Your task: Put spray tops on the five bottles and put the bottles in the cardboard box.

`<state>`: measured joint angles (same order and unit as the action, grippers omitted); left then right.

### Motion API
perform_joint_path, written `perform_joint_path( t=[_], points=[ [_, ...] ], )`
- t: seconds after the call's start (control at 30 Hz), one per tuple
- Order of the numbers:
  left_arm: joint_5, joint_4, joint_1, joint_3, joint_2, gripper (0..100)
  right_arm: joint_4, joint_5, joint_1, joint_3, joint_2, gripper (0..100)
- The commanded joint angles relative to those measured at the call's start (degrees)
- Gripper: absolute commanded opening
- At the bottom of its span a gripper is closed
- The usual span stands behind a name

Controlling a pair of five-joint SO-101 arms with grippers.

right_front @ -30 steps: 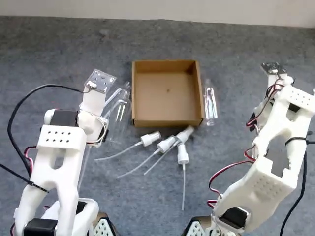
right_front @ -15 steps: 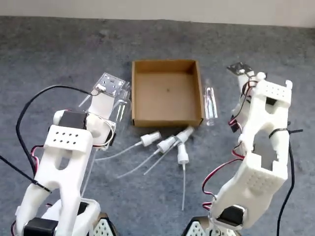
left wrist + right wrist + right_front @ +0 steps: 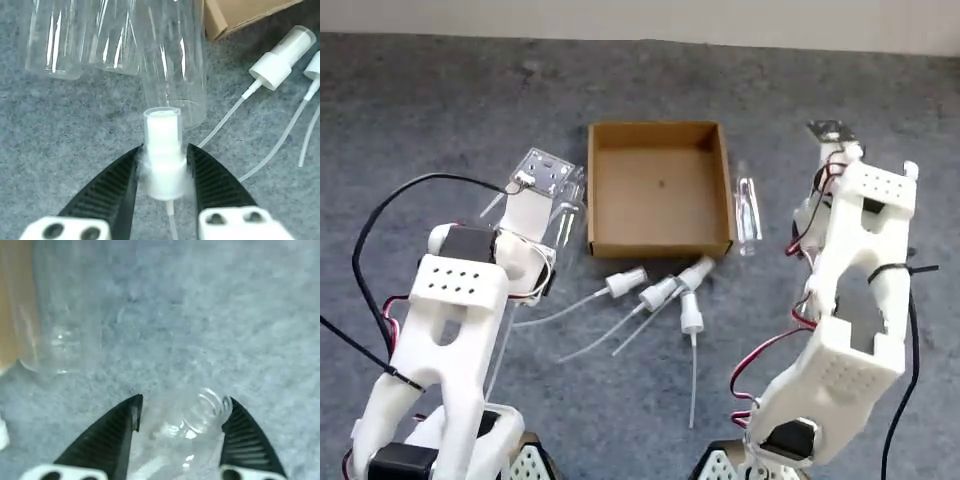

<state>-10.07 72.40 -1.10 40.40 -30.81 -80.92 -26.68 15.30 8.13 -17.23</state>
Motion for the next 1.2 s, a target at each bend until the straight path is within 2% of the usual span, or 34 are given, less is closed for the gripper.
perform_joint_path(
  t=[0.0,0.1,0.27,0.4,0.53,0.63,0.8,0.97,1.1,1.17],
  points=[
    [0.4,-0.9,-1.1,-0.2,-1.8,0,0.3,3.4,0.2,0.4,6.0,25.0],
    [0.3,-0.9,-1.1,-0.1,-1.7,0,0.3,4.4,0.2,0.3,6.5,28.9],
    [0.3,-0.9,-1.1,-0.1,-1.5,0,0.3,4.7,0.2,0.0,6.3,28.9],
    [0.3,-1.0,-1.1,-0.1,-1.5,0,1.6,11.8,-0.1,-2.7,6.3,28.9],
    [0.3,-0.9,-1.1,0.3,-1.5,0,7.3,15.2,0.7,-3.4,5.6,26.7],
    [0.3,-2.5,-1.2,2.2,-1.7,0,7.4,15.7,2.1,-2.9,1.1,22.3],
    [0.3,-3.8,-1.2,2.9,-1.7,0,7.5,15.4,2.2,-2.8,-5.5,21.9],
    [0.3,-3.8,-1.2,2.9,-1.7,0,7.7,15.7,2.2,-2.8,-5.8,21.4],
    [0.3,-3.8,-1.2,2.9,-1.7,0,7.7,15.1,2.2,-2.7,-4.4,10.5],
    [0.4,-3.8,-1.2,2.9,-1.7,0,7.1,12.4,2.2,-1.5,-2.7,4.7]
  ],
)
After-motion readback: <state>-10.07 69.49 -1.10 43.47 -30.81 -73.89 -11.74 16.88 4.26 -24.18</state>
